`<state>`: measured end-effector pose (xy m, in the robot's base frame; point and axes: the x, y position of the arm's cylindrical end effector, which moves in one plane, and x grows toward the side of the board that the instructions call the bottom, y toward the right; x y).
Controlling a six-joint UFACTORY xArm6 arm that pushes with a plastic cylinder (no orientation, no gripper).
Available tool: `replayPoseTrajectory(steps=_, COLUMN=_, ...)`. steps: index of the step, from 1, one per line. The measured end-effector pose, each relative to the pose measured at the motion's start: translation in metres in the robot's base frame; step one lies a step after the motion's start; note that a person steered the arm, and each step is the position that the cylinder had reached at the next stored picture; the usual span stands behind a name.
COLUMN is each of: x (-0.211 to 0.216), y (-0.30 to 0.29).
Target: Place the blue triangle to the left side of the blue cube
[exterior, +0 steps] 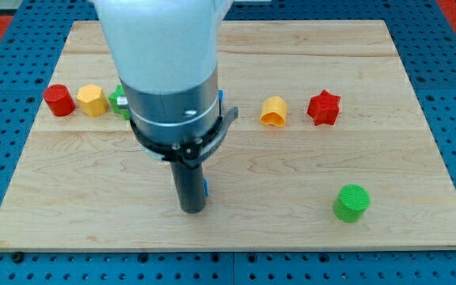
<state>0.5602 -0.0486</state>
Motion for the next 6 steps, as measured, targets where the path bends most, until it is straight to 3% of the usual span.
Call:
replayPoseTrajectory(steps=2, x=-0.048, y=0.000)
replayPoseTrajectory(steps=4, x=-0.060, y=0.005)
replayPoseTrajectory(steps=6, x=-0.112, y=0.005)
